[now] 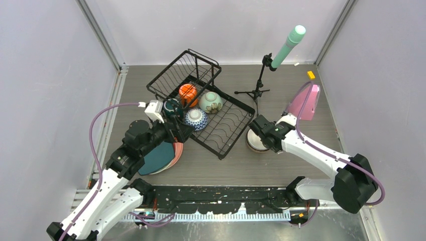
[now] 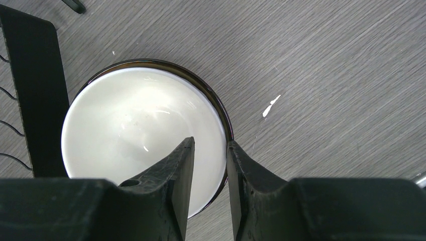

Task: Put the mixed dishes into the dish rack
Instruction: Pick up the bowl from the center of the board.

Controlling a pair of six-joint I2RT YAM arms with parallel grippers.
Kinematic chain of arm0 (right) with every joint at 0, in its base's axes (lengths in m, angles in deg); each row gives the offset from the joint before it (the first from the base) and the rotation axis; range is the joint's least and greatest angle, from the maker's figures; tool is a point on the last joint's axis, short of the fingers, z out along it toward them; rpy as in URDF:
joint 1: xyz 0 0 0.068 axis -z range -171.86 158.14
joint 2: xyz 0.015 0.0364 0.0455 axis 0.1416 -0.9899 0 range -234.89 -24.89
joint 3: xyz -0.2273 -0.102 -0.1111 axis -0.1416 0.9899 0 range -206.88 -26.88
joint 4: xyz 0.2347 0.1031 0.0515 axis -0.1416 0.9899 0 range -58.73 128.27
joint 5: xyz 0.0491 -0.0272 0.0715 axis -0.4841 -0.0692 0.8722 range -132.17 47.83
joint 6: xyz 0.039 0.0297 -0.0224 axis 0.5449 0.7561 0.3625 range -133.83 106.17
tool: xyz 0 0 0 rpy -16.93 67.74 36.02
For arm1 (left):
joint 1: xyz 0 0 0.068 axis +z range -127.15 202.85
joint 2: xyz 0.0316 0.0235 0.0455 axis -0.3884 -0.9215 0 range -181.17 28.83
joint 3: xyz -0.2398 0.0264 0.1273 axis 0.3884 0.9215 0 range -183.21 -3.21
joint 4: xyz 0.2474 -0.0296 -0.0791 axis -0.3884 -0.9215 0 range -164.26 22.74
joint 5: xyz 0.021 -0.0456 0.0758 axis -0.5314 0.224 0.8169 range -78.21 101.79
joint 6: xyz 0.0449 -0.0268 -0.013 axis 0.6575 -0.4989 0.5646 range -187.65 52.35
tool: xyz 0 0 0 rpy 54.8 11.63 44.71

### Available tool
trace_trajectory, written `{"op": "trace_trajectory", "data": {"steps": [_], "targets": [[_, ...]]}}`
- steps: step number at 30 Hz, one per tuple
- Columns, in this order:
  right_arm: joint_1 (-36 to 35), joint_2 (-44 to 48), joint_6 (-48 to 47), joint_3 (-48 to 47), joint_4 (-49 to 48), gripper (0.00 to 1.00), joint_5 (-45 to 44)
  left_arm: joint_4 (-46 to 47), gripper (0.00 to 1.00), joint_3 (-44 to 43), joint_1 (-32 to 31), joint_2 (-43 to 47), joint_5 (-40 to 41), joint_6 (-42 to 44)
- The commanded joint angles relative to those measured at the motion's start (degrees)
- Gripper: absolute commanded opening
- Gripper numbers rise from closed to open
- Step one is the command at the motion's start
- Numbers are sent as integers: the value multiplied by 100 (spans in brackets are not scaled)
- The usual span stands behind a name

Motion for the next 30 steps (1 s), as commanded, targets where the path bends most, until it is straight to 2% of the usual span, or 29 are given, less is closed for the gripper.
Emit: {"op": "trace_trajectory", "data": {"steps": [1,10,22,28,30], "targets": [[16,-61,112,6,-132,35,-196,302,98,38,27,31,-58,-48],[16,-206,40,79,-288,32,-117,327,98,35,27,-29,-69,-57],[16,-243,-58,117,-370,12,-237,365,98,50,27,-93,-121,-68],[18,10,-525,223,-794,1,-128,363,98,55,27,-73,-123,-79],[21,139,-564,249,-844,0,-149,364,98,49,27,-69,-121,-79]]}}
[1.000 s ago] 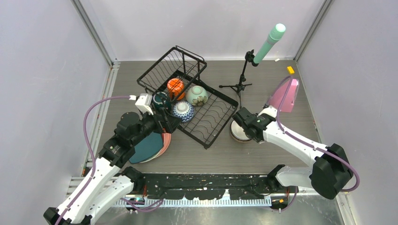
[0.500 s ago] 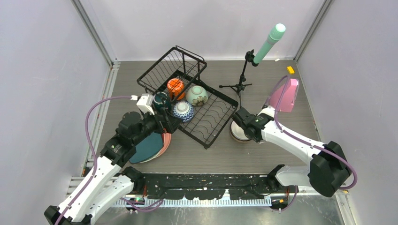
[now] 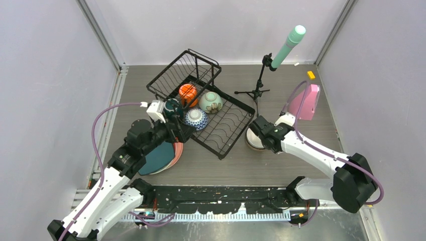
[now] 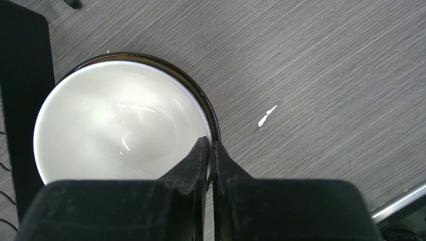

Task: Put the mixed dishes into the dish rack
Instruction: Pick up the bowl from the center of the board.

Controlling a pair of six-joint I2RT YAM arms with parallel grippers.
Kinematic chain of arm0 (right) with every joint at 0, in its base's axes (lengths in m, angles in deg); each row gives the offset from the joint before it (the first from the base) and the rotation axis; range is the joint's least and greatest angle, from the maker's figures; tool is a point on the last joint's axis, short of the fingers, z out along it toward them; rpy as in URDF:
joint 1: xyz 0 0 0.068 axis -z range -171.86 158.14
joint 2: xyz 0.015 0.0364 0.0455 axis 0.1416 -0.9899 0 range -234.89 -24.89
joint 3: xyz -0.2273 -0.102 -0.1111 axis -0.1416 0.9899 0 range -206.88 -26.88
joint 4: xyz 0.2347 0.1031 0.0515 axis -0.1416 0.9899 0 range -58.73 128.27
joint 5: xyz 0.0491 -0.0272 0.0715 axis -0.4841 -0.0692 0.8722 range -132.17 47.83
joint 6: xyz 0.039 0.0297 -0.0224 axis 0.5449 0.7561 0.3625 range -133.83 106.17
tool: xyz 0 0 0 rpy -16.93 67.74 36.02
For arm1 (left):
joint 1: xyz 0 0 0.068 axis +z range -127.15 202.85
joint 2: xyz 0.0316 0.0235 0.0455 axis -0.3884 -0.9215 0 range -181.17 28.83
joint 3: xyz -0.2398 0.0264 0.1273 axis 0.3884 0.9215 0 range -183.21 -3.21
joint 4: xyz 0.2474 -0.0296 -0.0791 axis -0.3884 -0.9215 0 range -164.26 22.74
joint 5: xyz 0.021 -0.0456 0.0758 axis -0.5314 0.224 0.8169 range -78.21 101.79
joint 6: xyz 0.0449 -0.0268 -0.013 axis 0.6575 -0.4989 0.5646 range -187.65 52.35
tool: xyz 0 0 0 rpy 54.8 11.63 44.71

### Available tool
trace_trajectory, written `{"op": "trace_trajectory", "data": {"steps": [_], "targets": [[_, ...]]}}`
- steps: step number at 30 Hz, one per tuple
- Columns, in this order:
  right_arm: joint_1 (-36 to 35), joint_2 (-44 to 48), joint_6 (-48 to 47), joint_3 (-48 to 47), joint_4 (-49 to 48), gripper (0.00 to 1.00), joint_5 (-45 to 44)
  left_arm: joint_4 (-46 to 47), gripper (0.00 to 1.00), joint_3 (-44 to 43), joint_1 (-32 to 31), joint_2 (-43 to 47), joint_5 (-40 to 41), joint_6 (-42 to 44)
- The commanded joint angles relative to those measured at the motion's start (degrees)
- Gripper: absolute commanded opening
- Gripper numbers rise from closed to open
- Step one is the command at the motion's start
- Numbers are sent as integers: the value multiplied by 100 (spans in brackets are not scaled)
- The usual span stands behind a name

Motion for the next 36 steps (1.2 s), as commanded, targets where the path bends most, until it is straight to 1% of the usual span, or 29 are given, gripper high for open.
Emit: {"op": "trace_trajectory", "data": {"steps": [1,7,13,16,17,19,21,25,28,30,33,36], "targets": [[6,342,-94,129,-593,0,-69,298,98,-15,27,41,-85,-56],[7,842,-95,243,-652,0,-303,349,98,-9,27,-2,-131,-66],[5,1166,-195,378,-851,0,-282,334,99,-95,27,-129,-160,-158],[5,1226,-233,404,-876,0,-276,575,94,-128,27,-296,-366,-206],[5,1229,-253,400,-876,0,-280,594,94,-195,22,-423,-466,-170],[5,1231,-342,390,-876,0,-277,461,90,-433,-86,-741,-676,-57],[7,1231,-474,362,-879,0,-274,417,89,-676,-436,-1009,-524,197],[22,1185,-761,260,-872,0,-222,232,90,-1142,-1510,-1667,263,852],[62,1145,-867,142,-793,0,8,71,89,-1527,-2356,-2334,802,1446],[125,1118,-796,40,-590,0,193,53,89,-1709,-2816,-2777,1006,1796],[193,1268,-729,40,-533,0,511,439,89,-1709,-3185,-3260,1010,2085],[253,1455,-781,22,-566,0,643,1163,90,-1481,-3268,-3464,821,2115]]}}
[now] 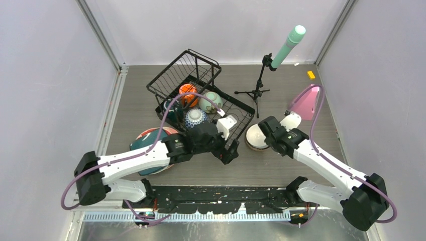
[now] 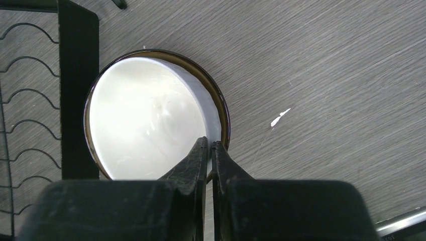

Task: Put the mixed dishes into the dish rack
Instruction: Pick up the bowl from the center of the board.

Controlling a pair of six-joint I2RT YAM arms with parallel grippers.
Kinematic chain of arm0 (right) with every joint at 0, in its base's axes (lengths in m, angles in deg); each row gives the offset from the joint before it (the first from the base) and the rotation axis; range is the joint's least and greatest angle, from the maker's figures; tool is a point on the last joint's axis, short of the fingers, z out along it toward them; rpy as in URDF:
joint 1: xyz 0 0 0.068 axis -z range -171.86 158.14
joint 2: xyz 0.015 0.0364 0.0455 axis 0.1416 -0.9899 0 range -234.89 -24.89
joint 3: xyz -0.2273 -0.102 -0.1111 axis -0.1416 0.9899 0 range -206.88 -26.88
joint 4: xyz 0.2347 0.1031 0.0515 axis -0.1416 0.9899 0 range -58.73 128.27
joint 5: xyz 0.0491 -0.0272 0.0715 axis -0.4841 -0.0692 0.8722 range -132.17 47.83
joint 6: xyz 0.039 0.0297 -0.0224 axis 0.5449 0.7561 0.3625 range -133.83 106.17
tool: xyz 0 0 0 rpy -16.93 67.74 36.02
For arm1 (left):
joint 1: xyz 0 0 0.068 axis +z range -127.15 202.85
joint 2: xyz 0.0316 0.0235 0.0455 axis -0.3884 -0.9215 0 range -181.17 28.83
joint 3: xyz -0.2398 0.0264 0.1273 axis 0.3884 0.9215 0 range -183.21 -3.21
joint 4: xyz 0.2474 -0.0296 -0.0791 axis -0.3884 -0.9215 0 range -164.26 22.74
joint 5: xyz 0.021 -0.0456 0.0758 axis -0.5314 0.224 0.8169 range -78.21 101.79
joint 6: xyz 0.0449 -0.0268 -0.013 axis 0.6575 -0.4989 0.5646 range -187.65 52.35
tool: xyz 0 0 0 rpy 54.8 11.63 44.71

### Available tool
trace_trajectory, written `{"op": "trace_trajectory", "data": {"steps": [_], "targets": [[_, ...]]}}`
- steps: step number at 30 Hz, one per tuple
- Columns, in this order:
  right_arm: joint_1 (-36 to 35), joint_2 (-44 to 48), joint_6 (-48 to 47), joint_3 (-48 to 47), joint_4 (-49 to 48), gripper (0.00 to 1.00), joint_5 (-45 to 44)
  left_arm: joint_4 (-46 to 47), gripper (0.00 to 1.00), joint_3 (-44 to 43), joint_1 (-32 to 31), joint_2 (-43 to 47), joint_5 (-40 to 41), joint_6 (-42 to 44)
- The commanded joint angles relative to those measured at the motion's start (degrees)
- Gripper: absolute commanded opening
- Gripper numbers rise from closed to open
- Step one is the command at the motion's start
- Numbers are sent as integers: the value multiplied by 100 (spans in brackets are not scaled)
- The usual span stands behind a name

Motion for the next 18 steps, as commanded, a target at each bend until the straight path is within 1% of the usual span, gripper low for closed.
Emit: {"op": "trace_trajectory", "data": {"steps": [1,3,5,11,14,16,18], "targets": [[92,440,-28,-287,-109,0,225,1163,90,183,-80,-202,47,438],[156,494,-76,-266,-109,0,245,1773,90,310,-89,-318,-102,457],[240,507,-109,-210,-106,0,310,2191,91,400,-95,-498,-210,522],[326,554,-213,-225,-105,0,414,3085,89,385,-379,-1226,-70,1230],[333,655,-215,-257,-109,0,480,3544,87,357,-422,-1571,-305,1438],[342,705,-212,-290,-70,0,514,3777,86,291,-430,-1808,-471,1507],[353,735,-218,-338,-10,0,522,3921,81,189,-446,-2050,-468,1521]]}}
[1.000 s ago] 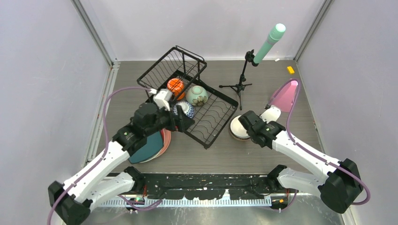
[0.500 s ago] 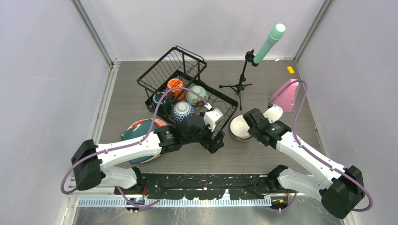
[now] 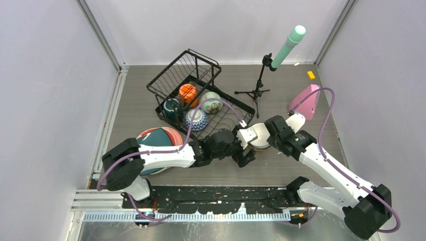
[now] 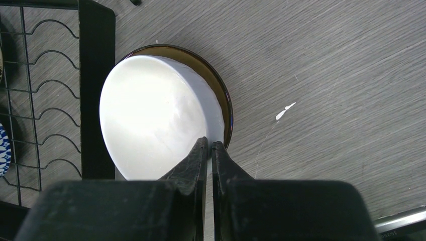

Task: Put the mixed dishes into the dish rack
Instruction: Pick up the bowl from the center of the board.

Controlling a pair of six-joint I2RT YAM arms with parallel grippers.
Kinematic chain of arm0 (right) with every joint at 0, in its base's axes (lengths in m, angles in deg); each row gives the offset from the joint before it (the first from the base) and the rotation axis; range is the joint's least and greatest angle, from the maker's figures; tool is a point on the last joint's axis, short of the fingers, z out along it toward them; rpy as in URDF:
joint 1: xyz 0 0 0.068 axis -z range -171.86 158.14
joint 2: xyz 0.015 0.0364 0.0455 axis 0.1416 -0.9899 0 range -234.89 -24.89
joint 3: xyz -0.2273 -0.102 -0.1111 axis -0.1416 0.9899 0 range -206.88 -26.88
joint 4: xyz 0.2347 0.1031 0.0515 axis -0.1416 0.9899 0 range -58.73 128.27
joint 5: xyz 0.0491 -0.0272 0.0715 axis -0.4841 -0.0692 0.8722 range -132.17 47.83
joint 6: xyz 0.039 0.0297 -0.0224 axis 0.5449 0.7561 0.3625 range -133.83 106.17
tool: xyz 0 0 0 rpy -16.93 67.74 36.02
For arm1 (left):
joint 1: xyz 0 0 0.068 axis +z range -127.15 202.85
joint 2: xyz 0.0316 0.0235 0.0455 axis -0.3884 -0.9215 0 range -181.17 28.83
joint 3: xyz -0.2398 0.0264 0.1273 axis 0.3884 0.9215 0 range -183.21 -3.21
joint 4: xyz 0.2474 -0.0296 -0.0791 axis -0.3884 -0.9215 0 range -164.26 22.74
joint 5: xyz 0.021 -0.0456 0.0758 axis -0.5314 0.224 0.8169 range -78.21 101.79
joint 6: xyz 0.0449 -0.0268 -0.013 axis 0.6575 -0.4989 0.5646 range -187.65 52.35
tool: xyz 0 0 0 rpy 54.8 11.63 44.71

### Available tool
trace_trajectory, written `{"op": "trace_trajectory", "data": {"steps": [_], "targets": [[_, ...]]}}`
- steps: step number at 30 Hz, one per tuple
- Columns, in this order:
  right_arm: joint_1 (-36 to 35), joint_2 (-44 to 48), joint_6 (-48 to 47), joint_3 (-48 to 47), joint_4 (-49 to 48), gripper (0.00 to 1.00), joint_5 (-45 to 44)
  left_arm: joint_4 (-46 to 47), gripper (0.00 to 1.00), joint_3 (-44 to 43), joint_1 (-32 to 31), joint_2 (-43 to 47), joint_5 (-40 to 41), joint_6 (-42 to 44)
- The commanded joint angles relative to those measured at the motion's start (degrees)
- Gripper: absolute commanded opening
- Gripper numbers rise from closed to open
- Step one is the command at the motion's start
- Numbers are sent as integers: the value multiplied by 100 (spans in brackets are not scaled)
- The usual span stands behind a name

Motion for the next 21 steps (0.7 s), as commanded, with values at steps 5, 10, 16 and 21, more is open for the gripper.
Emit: {"op": "trace_trajectory", "data": {"steps": [5,10,16,21], "targets": [[59,306,89,-309,62,0,-6,1363,71,-376,-39,-791,-87,292],[78,445,149,-272,63,0,99,1779,69,-371,-44,-1103,30,463],[112,421,129,-322,65,0,187,2197,67,-363,-60,-1351,7,848],[126,365,103,-334,67,0,242,2268,67,-413,-99,-1534,-106,1067]]}}
